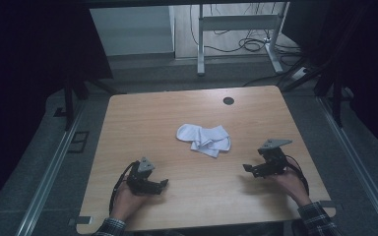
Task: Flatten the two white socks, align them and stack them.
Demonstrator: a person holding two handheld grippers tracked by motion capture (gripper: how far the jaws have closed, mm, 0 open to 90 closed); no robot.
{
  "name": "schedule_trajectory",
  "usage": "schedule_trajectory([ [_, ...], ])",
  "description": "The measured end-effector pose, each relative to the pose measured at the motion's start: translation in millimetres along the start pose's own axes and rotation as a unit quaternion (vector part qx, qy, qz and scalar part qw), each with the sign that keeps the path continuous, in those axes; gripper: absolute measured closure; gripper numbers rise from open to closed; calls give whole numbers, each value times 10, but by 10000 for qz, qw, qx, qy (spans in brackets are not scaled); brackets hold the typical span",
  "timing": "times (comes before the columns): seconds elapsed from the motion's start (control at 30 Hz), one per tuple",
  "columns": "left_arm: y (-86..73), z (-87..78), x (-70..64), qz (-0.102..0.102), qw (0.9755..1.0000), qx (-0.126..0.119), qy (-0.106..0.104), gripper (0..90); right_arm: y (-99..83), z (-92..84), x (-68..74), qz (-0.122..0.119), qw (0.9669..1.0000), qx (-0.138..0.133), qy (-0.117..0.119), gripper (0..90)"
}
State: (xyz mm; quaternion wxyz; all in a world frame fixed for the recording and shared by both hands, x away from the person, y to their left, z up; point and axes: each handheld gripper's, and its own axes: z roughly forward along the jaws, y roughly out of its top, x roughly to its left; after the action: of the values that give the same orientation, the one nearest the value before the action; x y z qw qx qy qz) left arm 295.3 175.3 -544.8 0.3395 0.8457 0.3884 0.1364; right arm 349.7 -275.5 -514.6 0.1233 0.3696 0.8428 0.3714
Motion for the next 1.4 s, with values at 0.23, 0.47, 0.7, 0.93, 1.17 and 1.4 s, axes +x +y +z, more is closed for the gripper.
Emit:
schedule_trajectory([
  [0.23,0,1,-2,-10,10000,-9,1,110,82,-12,5,44,10000,-17,-13,62],
  [0.47,0,-1,1,10,10000,7,-1,109,160,18,18,57,9999,115,-8,63],
  [0.7,0,-1,1,8,10000,6,-1,110,265,51,24,94,9999,82,77,65],
  [0.93,0,-1,1,7,10000,6,-1,109,377,108,10,212,9998,39,51,144],
  [1.17,0,-2,1,8,10000,9,-2,109,487,177,-5,257,9997,-2,-18,282],
  [1.4,0,-1,1,9,10000,7,-1,109,622,306,-49,254,9997,15,26,397],
])
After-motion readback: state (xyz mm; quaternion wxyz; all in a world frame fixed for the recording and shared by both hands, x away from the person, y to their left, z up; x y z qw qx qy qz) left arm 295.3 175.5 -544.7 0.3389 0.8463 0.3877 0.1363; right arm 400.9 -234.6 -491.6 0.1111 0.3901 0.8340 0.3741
